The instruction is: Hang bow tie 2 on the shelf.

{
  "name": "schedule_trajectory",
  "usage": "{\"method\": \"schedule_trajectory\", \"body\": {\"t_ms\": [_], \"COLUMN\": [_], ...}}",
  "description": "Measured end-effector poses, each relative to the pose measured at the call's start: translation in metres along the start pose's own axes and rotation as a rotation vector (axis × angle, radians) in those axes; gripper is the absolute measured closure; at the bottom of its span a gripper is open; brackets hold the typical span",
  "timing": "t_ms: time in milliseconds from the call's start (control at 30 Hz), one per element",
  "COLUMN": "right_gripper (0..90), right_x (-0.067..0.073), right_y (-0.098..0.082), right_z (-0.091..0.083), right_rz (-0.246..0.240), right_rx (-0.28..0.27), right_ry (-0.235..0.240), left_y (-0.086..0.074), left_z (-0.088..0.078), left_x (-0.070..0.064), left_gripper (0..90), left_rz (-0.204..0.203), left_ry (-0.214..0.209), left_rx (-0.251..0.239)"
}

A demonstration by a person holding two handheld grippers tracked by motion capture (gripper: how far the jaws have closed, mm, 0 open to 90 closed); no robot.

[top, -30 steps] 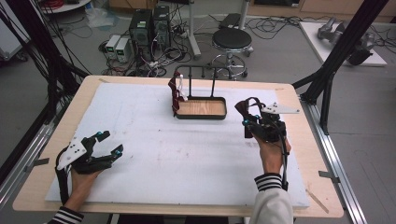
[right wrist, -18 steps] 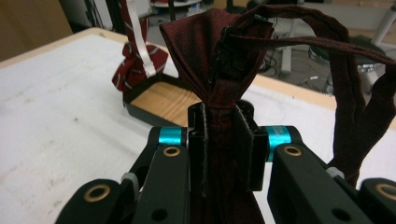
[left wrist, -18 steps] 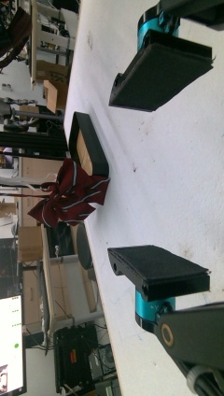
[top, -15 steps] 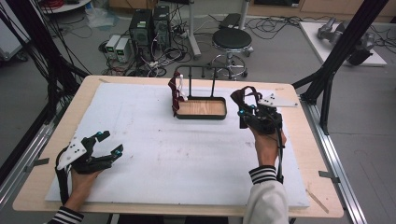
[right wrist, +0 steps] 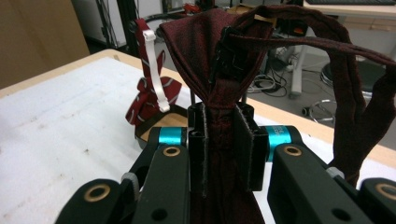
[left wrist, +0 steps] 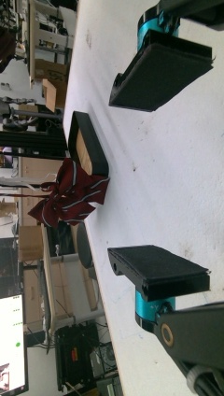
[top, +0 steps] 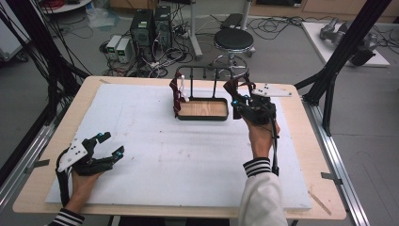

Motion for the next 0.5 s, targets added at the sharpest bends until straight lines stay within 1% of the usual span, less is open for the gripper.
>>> {"method": "schedule_trajectory", "body": {"t_ms": [133, 300, 433, 500], "right_gripper": [76.8, 76.8, 76.8, 76.8], "right_x": [0.002, -0.001, -0.001, -0.001], "right_y": [0.003, 0.007, 0.012, 0.013], "right_z": [0.006, 0.011, 0.017, 0.02], "right_rz": [-0.005, 0.004, -0.002, 0.01], "right_rx": [-0.003, -0.007, -0.011, -0.016], "right_ry": [-0.001, -0.008, -0.01, -0.014], "left_y": [0.0, 0.0, 0.0, 0.0], "left_z": [0.0, 0.0, 0.0, 0.0], "left_x": [0.0, 0.0, 0.0, 0.0], "left_gripper": [23.1, 23.1, 23.0, 23.0], "left_rz": [0.005, 0.003, 0.005, 0.006], "left_ry": [0.0, 0.002, 0.001, 0.001], "left_rx": [0.002, 0.001, 0.001, 0.001]}}
Point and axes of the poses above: each handheld gripper's, and its own axes: z roughly forward along the jaws, y roughly out of its top, x roughly to its left, the point moved 2 cm from there along z, roughly forward along the jaws, and after that the axes turned 14 degrees about -y, right-handed, at the moved point
